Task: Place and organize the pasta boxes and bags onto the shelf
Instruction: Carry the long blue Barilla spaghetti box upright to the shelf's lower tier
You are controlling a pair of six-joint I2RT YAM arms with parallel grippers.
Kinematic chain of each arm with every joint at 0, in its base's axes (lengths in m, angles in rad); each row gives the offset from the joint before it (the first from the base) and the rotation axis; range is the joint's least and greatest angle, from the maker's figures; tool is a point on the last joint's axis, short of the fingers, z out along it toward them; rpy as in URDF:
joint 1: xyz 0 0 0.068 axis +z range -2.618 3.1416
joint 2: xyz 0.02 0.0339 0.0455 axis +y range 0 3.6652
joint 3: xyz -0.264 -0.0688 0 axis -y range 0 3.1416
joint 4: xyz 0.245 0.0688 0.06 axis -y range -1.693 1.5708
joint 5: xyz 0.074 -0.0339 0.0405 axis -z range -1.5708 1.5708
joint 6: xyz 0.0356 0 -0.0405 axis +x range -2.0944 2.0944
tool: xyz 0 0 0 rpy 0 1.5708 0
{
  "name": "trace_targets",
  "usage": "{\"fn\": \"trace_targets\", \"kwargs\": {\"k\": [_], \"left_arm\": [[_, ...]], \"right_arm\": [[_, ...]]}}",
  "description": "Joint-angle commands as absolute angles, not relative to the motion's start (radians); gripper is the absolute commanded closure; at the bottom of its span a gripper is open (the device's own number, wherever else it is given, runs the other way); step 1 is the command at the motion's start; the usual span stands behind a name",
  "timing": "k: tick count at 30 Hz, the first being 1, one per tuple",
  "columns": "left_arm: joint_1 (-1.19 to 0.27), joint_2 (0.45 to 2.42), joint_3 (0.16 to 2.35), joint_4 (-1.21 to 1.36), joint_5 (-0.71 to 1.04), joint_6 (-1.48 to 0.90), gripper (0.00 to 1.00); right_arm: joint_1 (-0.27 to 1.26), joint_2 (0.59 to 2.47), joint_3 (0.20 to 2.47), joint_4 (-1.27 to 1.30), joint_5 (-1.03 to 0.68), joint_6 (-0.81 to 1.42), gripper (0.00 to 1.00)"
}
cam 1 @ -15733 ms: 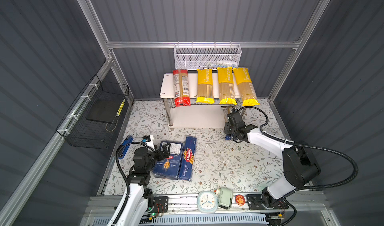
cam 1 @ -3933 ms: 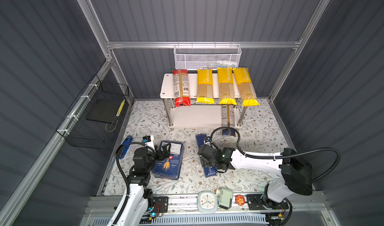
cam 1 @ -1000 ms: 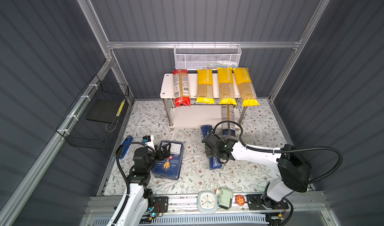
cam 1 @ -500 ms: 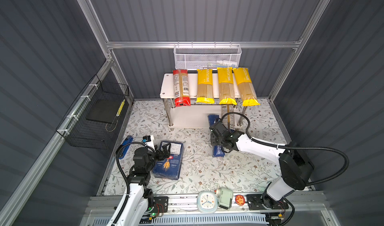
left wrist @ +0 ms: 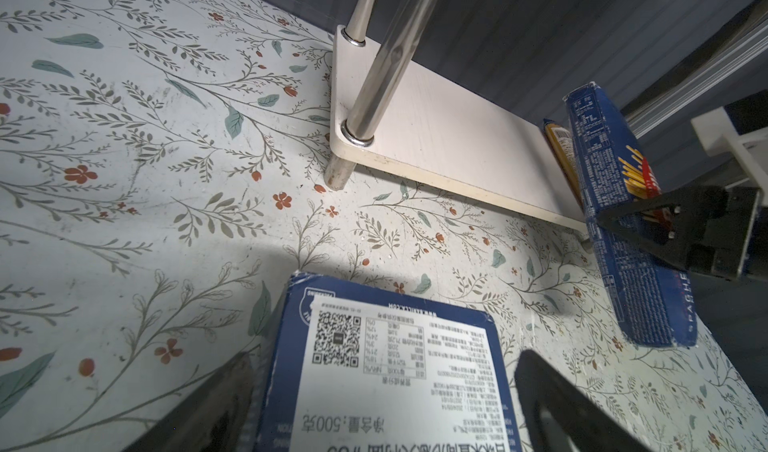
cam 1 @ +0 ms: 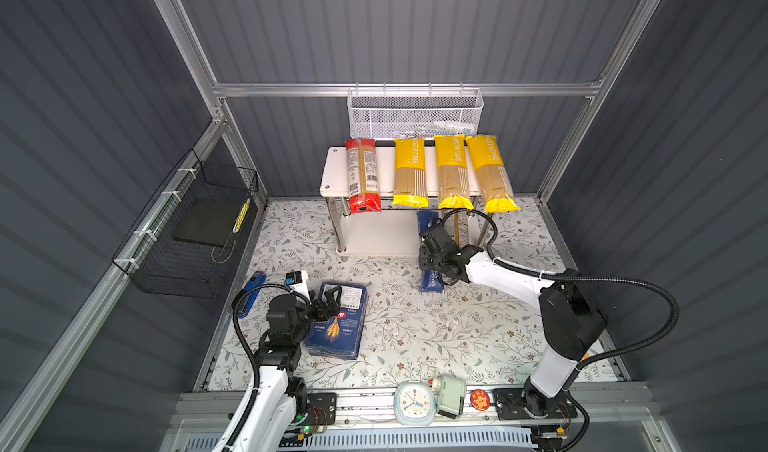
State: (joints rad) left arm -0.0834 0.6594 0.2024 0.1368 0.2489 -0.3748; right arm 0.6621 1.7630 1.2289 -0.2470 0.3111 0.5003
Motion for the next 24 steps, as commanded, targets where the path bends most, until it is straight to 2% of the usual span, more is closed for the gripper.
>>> {"fn": "trace_targets", "kwargs": {"k": [1,15,20,24], "left_arm": [[-0.077,0.661,0.196,0.156,0.264,-0.370,0.01],[-0.077,0.663,0.196,0.156,0.264,-0.371,0.01],[-0.077,0.662,0.196,0.156,0.264,-0.371,0.01],[-0.077,0.663,0.197,0.156,0.264,-0.371,0.01]], "right_arm": [[0.634,1.746,1.274,-0.135,0.327,0.481,0.57],[0.576,1.836,1.332,-0.104,0.298,0.474,0.57],[0.568,1.841,1.327,-0.080,0.305,0.499,0.55],[0.552,1.850,1.335,-0.071,0.303,0.523,0.49]]}}
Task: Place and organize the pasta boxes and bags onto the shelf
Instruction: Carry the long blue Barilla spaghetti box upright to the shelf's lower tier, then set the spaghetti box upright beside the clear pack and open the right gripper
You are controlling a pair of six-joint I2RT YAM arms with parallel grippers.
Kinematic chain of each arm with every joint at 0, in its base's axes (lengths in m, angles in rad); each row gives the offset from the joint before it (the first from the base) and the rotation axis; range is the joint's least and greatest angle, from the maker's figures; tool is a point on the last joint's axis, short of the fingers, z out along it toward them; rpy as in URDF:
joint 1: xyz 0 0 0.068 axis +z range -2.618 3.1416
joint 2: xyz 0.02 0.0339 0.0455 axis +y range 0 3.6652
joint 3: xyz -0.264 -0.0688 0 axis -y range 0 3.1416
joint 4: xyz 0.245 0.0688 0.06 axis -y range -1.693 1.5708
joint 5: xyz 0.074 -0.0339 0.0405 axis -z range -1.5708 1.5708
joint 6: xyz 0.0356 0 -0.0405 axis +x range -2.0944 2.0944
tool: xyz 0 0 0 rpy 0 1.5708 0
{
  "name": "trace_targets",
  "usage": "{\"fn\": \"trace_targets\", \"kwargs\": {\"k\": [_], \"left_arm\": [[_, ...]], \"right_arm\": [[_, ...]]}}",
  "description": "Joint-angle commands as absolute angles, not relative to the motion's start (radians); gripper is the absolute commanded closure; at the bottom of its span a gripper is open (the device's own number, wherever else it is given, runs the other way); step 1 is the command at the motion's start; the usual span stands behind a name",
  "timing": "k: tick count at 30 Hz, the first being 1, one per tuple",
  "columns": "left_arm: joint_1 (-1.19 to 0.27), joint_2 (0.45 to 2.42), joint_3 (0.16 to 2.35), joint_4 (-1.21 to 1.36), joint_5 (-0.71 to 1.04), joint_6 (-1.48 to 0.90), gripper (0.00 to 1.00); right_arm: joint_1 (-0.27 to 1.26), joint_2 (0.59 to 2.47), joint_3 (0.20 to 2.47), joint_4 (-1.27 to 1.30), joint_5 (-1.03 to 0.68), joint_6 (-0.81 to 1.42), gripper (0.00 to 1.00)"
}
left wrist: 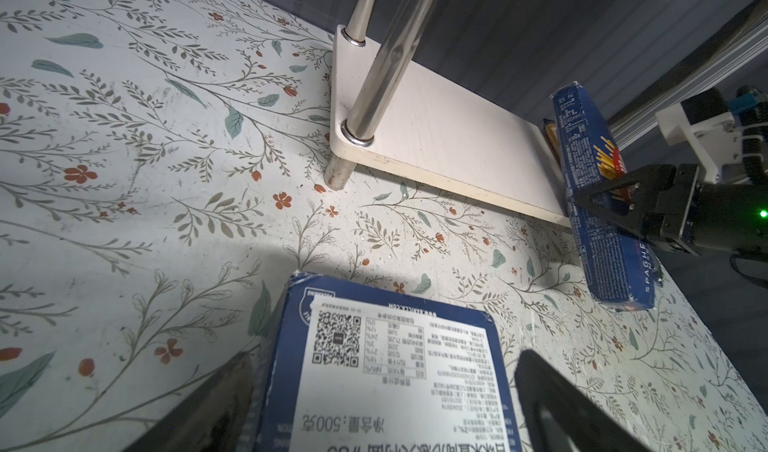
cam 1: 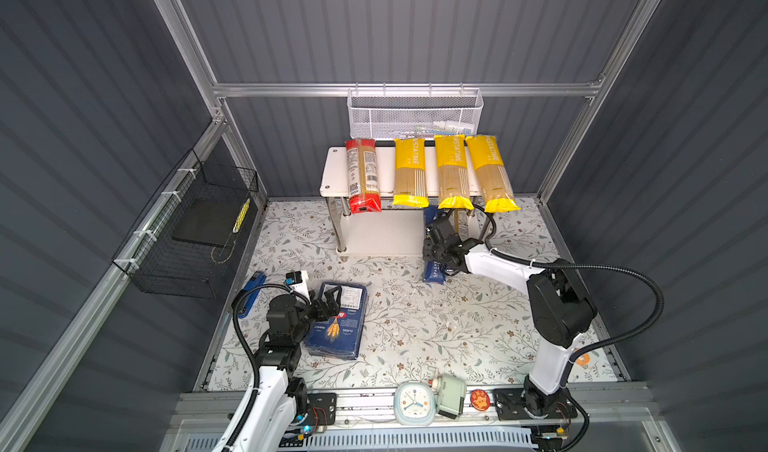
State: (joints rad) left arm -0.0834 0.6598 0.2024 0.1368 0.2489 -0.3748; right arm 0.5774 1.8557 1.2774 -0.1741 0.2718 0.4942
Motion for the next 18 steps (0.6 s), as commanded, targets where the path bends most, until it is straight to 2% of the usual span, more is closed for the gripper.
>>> {"fn": "trace_targets", "kwargs": {"k": [1,12,18], "left_arm": [[-0.077,0.663,0.196,0.157,0.265,-0.371,0.01],[-0.077,0.661,0.196,0.157,0.265,-0.371,0.01],[-0.077,0.658,0.196,0.156,0.265,-0.371,0.01]], "right_arm": [[0.550,1.855,1.338,-0.071,0.301,0.526,0.48],[0.546,1.839,1.362,-0.090,0.287,0.533,0.24],[0.559,1.753,1.267,-0.122,0.220,0.515,0.22]]}}
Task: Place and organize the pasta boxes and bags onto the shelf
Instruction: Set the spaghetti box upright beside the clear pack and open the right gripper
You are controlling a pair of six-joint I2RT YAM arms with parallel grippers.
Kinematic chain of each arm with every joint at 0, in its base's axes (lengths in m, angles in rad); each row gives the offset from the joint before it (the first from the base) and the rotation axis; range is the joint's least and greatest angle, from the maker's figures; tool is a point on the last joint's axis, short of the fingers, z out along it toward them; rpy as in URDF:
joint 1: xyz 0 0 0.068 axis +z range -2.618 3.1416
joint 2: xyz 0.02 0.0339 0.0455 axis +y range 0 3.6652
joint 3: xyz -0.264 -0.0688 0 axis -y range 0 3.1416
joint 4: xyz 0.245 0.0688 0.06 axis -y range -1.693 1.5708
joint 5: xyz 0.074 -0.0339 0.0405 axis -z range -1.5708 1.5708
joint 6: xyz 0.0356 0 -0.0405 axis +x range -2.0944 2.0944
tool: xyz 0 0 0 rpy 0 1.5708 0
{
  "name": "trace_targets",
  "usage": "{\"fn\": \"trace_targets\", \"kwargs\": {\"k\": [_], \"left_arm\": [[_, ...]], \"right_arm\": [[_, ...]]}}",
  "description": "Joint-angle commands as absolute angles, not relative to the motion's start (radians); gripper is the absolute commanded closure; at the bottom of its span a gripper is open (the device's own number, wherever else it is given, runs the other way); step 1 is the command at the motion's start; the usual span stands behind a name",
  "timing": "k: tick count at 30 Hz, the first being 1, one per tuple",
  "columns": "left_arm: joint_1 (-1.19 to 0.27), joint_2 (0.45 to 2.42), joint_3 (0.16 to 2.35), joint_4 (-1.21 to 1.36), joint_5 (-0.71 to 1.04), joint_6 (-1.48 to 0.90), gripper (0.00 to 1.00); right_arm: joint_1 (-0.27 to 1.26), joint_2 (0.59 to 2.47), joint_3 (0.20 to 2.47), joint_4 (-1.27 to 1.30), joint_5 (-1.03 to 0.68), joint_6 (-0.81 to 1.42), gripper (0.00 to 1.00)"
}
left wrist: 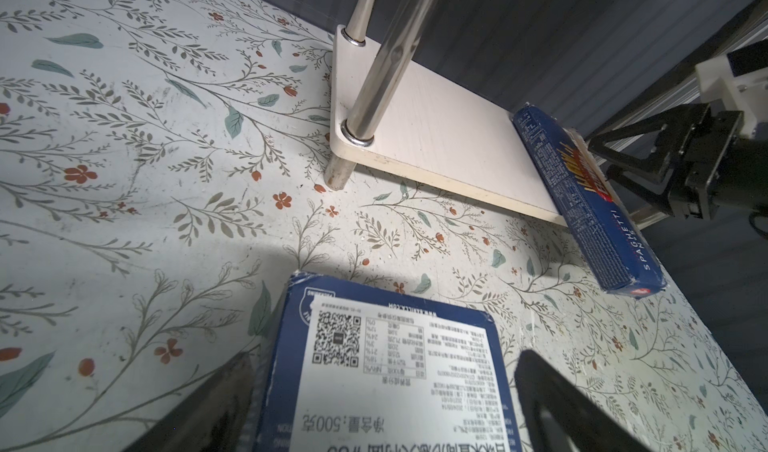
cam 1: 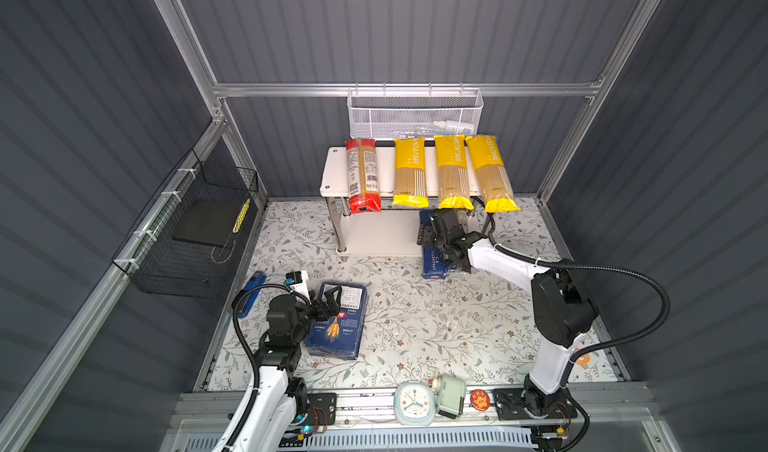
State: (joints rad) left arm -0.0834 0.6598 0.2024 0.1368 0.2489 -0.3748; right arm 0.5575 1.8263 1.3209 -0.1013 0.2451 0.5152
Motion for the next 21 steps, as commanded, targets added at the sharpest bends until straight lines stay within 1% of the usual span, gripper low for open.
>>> {"fn": "trace_targets", "kwargs": {"k": [1,6,10,15,18,21], "left_arm": [[-0.077,0.658,0.196,0.155,0.264,-0.371,0.01],[-0.077,0.656,0.195,0.155,0.262,-0.371,0.01],[-0.077,0.660,0.195,0.157,0.264,-0.371,0.01],[-0.077,0.660,0.196,0.156,0.264,-0.370,0.01],[-0.077,0.661,0.196,0.158,0.266,-0.370,0.01],[-0.077,0.663,0.196,0.158,0.266,-0.370,0.01]], "right_arm": [[0.565,1.725,1.231,-0.119,0.212,0.516,0.22],[0.627,1.523,1.022,-0.122,0.229,0.532,0.22],[0.695,1.402,0.954,-0.197,0.245,0.526,0.21],[0.714,1.342,0.872,-0.197,0.110,0.576,0.21],[0.728,1.314,0.831,-0.139,0.064,0.595,0.21],[0.731,1.327,0.844,-0.157,0.032,0.597,0.20]]}}
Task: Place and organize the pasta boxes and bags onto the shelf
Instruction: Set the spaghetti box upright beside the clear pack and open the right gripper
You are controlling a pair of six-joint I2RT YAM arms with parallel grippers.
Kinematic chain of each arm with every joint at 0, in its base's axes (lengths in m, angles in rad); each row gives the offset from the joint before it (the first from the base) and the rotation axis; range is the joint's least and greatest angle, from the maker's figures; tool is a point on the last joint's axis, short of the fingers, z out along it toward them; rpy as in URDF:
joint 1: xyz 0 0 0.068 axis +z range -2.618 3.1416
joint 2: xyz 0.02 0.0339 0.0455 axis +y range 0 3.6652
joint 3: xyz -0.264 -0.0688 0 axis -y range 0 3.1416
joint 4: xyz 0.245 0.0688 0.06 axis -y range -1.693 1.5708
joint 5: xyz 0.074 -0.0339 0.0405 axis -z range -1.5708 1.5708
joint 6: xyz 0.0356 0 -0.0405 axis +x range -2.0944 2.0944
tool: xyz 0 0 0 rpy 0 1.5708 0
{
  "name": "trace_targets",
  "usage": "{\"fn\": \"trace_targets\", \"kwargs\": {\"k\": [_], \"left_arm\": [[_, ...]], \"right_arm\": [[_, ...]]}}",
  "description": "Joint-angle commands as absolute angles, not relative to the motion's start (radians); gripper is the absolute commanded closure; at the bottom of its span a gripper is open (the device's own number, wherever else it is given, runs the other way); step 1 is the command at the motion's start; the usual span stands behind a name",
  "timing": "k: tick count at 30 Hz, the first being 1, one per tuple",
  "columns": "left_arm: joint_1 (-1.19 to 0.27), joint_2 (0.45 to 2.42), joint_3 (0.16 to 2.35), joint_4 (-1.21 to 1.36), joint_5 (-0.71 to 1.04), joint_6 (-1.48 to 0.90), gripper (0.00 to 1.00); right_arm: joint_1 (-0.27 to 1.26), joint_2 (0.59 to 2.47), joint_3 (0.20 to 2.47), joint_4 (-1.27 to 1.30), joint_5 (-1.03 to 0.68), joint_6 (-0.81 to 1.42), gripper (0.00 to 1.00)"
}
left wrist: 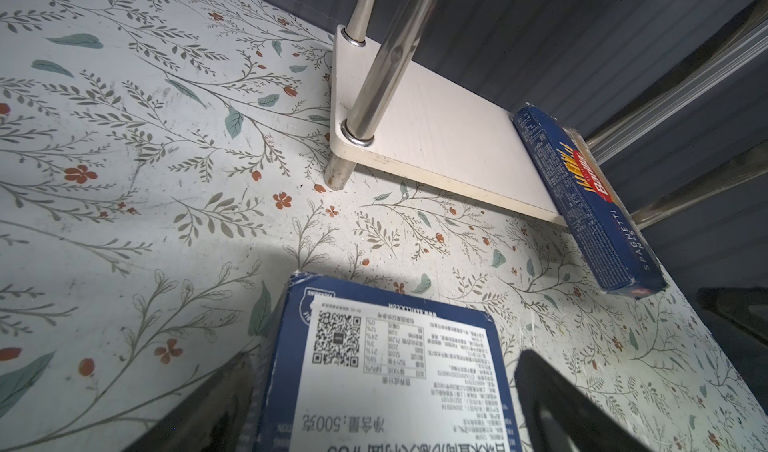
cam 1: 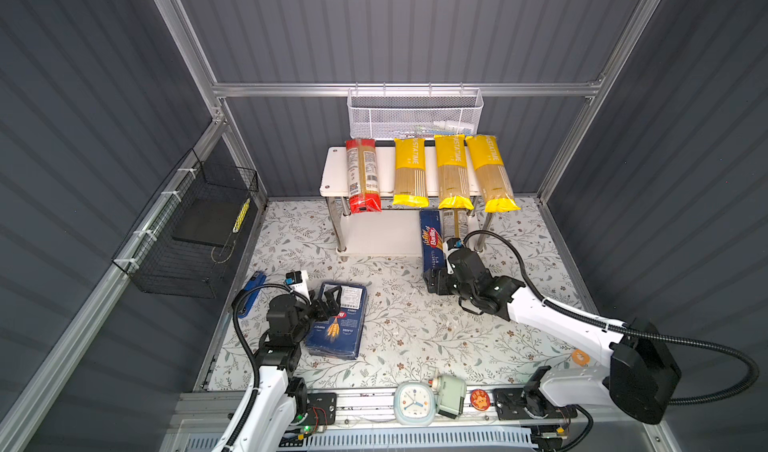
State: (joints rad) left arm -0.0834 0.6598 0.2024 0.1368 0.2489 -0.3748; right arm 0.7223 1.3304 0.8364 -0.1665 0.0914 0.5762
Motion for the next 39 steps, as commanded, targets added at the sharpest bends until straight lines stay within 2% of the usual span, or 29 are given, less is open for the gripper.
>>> {"fn": "trace_targets", "kwargs": {"k": [1,21,39], "left_arm": [[-0.077,0.663,0.195,0.158,0.266,-0.370,0.01],[-0.077,0.667,0.196,0.160,0.265,-0.370,0.01],[-0.077,0.664,0.196,0.158,0.266,-0.369,0.01]], "right_arm": [[0.734,1.335,0.848,-0.162,0.026,0.594,0.21],[0.741,1.494,0.907,-0.095,0.037,0.555,0.19],[0.674,1.598,0.994,-0.085,0.017,0.496,0.18]]}}
